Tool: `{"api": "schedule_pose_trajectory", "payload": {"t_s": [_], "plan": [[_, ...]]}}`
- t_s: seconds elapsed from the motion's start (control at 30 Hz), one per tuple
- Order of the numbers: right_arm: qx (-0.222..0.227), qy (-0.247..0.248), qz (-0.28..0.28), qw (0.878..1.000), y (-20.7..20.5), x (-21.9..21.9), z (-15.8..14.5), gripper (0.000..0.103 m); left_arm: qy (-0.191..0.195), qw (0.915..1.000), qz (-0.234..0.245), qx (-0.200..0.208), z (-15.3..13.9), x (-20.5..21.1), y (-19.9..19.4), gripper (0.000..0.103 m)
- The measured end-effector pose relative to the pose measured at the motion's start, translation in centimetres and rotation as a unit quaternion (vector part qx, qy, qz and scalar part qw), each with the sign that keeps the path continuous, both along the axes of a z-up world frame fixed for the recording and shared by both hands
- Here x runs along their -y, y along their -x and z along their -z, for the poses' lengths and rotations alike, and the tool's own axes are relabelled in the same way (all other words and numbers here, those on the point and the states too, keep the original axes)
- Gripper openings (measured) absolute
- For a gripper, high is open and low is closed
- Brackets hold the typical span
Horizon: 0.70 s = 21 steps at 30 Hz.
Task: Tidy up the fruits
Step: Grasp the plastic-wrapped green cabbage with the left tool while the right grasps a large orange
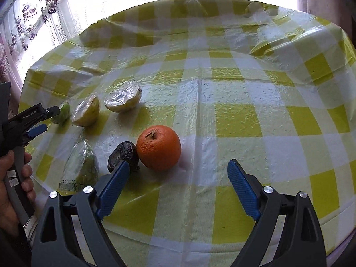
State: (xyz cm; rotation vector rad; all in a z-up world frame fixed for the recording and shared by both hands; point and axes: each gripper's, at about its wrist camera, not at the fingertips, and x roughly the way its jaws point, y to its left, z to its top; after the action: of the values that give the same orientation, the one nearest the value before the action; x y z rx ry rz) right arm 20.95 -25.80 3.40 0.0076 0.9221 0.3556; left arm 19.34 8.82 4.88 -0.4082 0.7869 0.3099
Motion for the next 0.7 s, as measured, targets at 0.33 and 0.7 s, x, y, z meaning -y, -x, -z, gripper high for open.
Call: {"api": "schedule_pose_trajectory", "payload": {"t_s": [0.33,0.7], "plan": [[0.002,0.002,-0.013,1.0,-1.3,-1.2,-0.2,0.074,-0.003,0.9997,0.004,-0.024,1.0,-0.5,-3.3,0.058],[-0.006,0.026,-0.032,0.999,-1.3,-2.0,0.4,0.055,-0.01,0.9998,0.012,-0.014,1.2,-0.4,-3.0,0.057]]}}
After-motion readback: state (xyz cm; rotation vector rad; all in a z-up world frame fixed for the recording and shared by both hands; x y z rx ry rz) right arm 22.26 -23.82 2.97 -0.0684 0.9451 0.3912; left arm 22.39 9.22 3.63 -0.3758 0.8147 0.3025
